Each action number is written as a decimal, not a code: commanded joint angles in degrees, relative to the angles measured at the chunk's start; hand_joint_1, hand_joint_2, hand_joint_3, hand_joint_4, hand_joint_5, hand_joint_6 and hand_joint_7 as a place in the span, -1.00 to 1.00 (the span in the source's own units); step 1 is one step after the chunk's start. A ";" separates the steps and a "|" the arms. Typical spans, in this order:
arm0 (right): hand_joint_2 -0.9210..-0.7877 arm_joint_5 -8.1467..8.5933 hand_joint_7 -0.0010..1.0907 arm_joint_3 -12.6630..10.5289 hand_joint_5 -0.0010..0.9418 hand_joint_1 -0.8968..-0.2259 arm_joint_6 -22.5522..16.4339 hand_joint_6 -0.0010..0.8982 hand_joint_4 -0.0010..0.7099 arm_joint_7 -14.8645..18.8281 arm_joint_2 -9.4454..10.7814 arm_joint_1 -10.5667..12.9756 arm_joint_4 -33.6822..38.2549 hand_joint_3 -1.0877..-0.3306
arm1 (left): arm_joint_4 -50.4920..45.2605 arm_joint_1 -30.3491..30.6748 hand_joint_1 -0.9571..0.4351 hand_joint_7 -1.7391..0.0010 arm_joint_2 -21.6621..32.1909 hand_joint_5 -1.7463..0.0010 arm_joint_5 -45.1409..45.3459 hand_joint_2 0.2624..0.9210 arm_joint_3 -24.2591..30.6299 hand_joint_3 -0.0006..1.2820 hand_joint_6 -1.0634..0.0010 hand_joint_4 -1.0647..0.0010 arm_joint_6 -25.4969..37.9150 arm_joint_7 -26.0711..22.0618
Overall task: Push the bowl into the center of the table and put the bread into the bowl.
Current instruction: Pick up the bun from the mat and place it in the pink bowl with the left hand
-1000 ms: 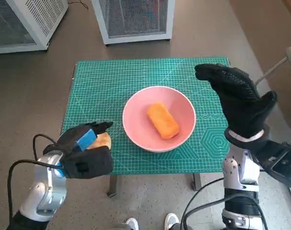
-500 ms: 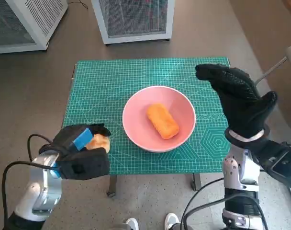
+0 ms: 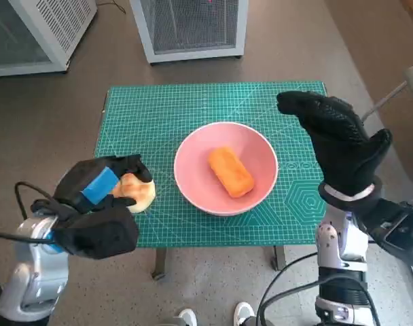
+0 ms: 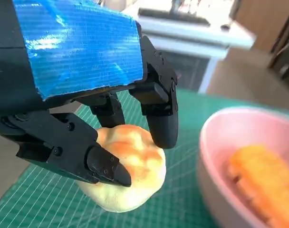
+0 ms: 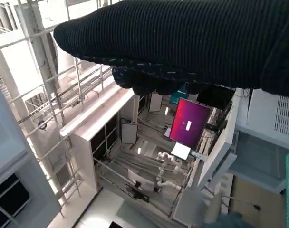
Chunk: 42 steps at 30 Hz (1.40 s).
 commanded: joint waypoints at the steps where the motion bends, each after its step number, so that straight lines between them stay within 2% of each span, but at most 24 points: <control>1: -1.00 -0.42 0.09 -0.04 -0.99 0.05 0.25 -0.77 0.26 0.36 -0.16 1.36 0.77 0.54 | -2.89 -2.15 0.38 -0.34 0.99 -0.23 -0.72 1.00 2.03 -0.95 -0.19 -0.44 -0.65 -0.46; 10: -1.00 -0.08 0.08 -0.15 -0.99 0.03 0.36 -0.77 0.27 0.61 -0.20 1.25 0.92 0.54 | -4.69 -6.63 0.38 -0.32 0.79 -0.22 -1.01 0.99 3.09 -0.96 -0.22 -0.46 -1.96 -0.20; 19: -1.00 0.04 0.08 -0.13 -0.99 0.03 0.11 -0.77 0.28 0.94 0.04 1.11 1.38 0.55 | -5.15 -15.07 0.38 -0.28 -3.82 -0.22 2.31 0.99 -3.84 -0.98 -0.24 -0.49 -2.75 0.77; 30: -1.00 -0.09 0.07 0.01 -0.98 0.03 -0.08 -0.76 0.29 0.87 0.07 1.45 0.80 0.55 | 4.29 -24.38 0.38 -0.28 -9.03 -0.23 1.24 0.99 -10.70 -0.98 -0.24 -0.49 -7.80 0.11; 42: -1.00 -0.18 0.06 -0.06 -0.98 0.04 -0.32 -0.75 0.31 0.71 -0.10 1.62 0.46 0.56 | 14.18 -27.28 0.38 -0.29 -13.26 -0.29 1.24 1.00 -14.38 -0.94 -0.17 -0.45 -13.01 1.02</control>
